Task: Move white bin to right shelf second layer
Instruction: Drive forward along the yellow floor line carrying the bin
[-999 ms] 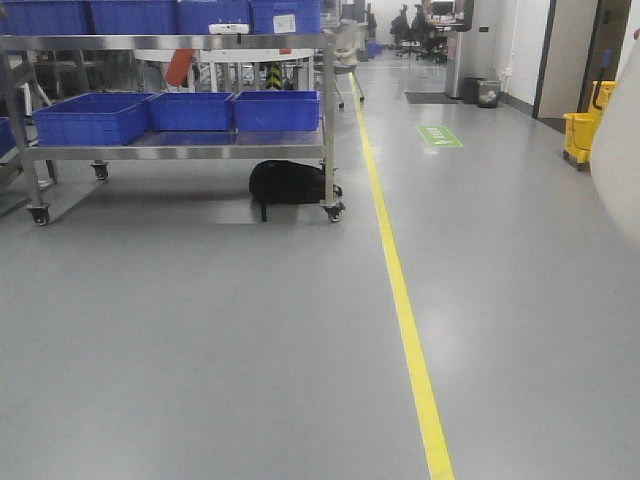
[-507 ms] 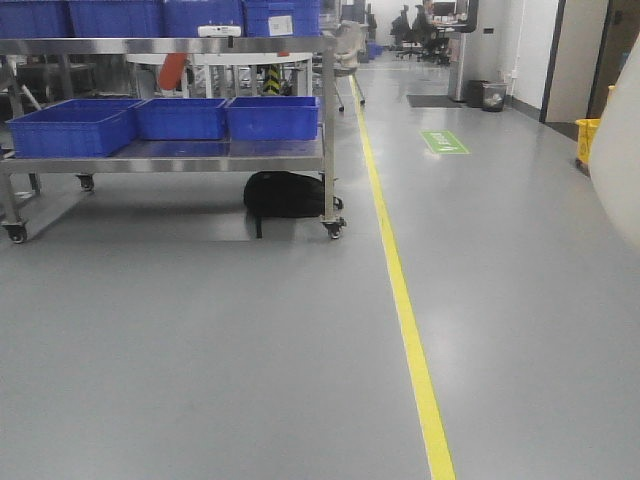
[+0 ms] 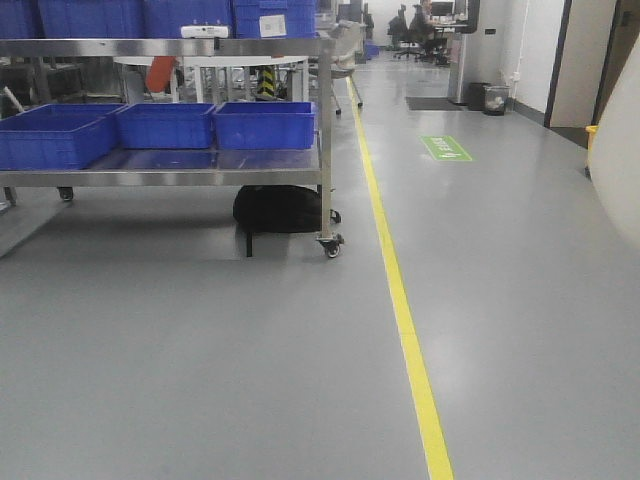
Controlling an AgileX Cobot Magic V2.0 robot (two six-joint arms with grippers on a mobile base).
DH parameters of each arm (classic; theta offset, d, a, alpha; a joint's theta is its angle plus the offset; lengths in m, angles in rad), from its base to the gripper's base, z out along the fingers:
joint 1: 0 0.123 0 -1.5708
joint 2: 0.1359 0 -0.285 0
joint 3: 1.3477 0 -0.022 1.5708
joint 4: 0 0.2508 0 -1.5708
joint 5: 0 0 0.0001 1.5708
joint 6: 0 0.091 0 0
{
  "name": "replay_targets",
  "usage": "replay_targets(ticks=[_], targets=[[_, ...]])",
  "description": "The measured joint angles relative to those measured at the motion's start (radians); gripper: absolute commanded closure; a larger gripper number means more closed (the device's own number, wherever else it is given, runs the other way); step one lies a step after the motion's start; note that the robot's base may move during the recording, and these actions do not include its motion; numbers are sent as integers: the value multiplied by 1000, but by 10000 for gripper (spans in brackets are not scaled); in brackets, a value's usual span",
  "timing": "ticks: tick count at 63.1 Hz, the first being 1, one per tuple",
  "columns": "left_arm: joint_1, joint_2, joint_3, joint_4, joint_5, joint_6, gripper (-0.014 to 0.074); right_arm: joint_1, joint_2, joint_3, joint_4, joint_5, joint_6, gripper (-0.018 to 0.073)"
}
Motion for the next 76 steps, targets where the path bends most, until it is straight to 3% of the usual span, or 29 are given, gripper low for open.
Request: replay_targets(ticks=[76], targets=[[0, 0, 0, 0, 0, 0, 512, 0, 0, 0, 0, 0, 0, 507]])
